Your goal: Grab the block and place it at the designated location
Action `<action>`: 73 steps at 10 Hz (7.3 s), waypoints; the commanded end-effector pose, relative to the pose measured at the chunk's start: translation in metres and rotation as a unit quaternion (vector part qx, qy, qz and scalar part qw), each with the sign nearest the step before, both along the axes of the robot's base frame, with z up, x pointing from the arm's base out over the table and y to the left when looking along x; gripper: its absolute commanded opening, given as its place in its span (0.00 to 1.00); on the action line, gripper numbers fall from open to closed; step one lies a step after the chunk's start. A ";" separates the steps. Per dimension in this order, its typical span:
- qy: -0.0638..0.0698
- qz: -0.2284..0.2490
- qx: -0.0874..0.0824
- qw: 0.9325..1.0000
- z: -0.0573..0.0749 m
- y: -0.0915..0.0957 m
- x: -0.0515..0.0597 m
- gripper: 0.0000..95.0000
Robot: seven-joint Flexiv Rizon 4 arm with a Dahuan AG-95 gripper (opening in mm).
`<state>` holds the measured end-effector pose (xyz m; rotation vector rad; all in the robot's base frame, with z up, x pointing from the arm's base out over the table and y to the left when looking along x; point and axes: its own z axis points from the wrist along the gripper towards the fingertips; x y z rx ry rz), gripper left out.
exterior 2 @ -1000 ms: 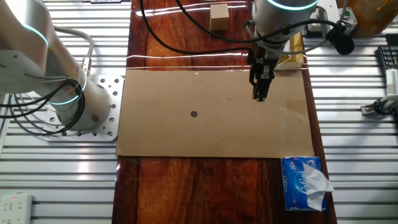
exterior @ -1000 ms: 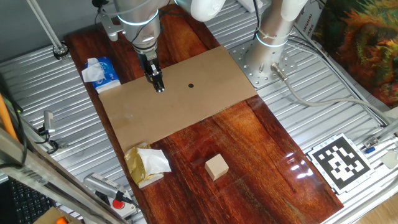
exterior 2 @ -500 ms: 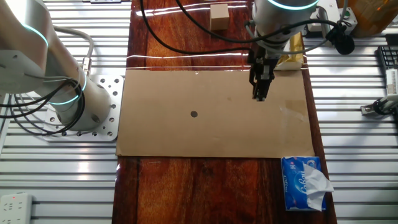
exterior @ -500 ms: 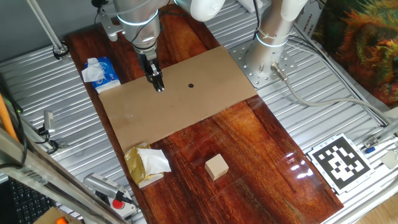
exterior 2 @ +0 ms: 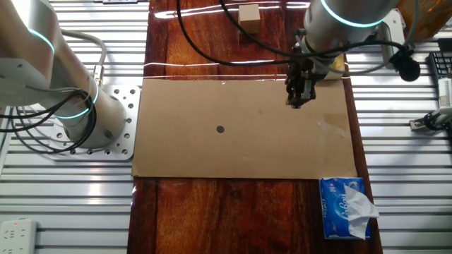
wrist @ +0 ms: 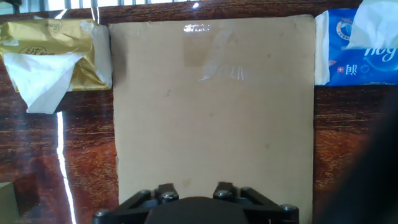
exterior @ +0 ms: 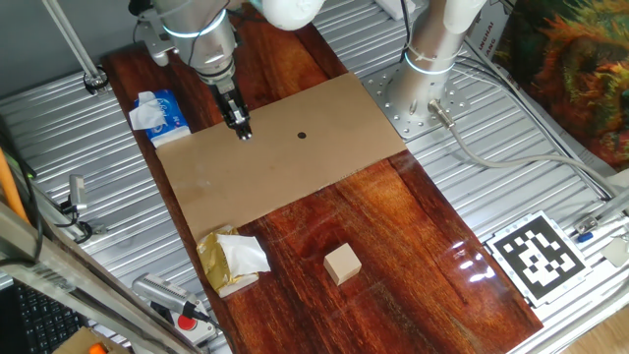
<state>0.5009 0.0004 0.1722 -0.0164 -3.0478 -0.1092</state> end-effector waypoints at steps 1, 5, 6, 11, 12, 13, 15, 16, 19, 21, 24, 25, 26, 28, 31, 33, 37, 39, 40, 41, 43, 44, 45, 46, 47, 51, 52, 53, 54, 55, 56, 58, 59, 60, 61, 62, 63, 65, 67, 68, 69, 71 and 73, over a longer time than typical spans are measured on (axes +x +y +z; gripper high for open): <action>-0.002 0.002 -0.005 1.000 0.000 -0.001 -0.001 0.00; -0.001 0.001 -0.006 1.000 0.000 -0.001 -0.001 0.00; -0.001 0.001 -0.006 1.000 0.000 -0.001 -0.001 0.00; 0.001 -0.013 -0.007 1.000 0.001 0.000 -0.001 0.00; 0.002 -0.014 -0.007 1.000 0.001 0.001 -0.001 0.00; 0.003 -0.015 -0.008 1.000 0.001 0.006 -0.003 0.00; 0.002 -0.026 -0.010 1.000 -0.003 0.028 -0.016 0.00; 0.002 -0.026 -0.016 1.000 -0.004 0.037 -0.019 0.00; 0.000 -0.041 -0.024 0.999 -0.011 0.067 -0.031 0.00; -0.001 -0.054 -0.028 0.998 -0.016 0.095 -0.036 0.00; -0.002 -0.073 -0.039 0.997 -0.022 0.133 -0.037 0.00; -0.002 -0.073 -0.039 0.997 -0.022 0.138 -0.037 0.00; -0.002 -0.074 -0.037 0.997 -0.022 0.137 -0.037 0.00; -0.003 -0.071 -0.037 0.997 -0.022 0.137 -0.037 0.00; -0.004 -0.035 -0.034 0.999 -0.023 0.137 -0.037 0.00; -0.006 -0.038 -0.032 0.999 -0.030 0.139 -0.038 0.00; -0.017 0.005 -0.017 1.000 -0.027 0.140 -0.037 0.00; -0.016 -0.006 -0.012 1.000 -0.024 0.150 -0.021 0.00; -0.015 -0.009 -0.015 1.000 -0.022 0.158 -0.012 0.00; -0.013 -0.010 -0.013 1.000 -0.020 0.166 -0.002 0.00; -0.010 -0.014 -0.015 1.000 -0.015 0.178 0.013 0.00; -0.010 -0.012 -0.014 1.000 -0.014 0.178 0.014 0.00; -0.010 -0.011 -0.013 1.000 -0.014 0.178 0.013 0.00; -0.008 -0.009 -0.014 1.000 -0.014 0.178 0.013 0.00; -0.008 -0.012 -0.013 1.000 -0.014 0.178 0.013 0.00; -0.002 -0.030 -0.018 0.999 -0.013 0.178 0.013 0.00; 0.000 -0.030 -0.018 0.999 -0.012 0.178 0.013 0.00; 0.000 -0.030 -0.018 0.999 -0.012 0.178 0.013 0.00; 0.000 -0.030 -0.018 0.999 -0.012 0.178 0.013 0.00; 0.000 -0.031 -0.019 0.999 -0.012 0.178 0.013 0.00; 0.000 -0.035 -0.022 0.999 -0.012 0.178 0.013 0.00; -0.006 -0.015 -0.037 0.999 -0.012 0.178 0.013 0.00; -0.007 -0.003 -0.036 0.999 -0.012 0.178 0.013 0.00; -0.004 0.027 -0.032 0.999 -0.012 0.178 0.013 0.00; -0.005 0.046 -0.027 0.999 -0.012 0.178 0.013 0.00; -0.005 0.049 -0.023 0.999 -0.012 0.178 0.013 0.00; -0.008 0.079 -0.018 0.997 -0.012 0.178 0.013 0.00; -0.009 0.107 -0.014 0.994 -0.012 0.178 0.013 0.00; -0.008 0.123 -0.010 0.992 -0.012 0.178 0.013 0.00; -0.008 0.121 -0.008 0.993 -0.012 0.178 0.013 0.00; -0.008 0.121 -0.008 0.993 -0.012 0.178 0.013 0.00; -0.006 0.118 -0.008 0.993 -0.010 0.178 0.013 0.00; -0.005 0.111 -0.006 0.994 -0.009 0.178 0.013 0.00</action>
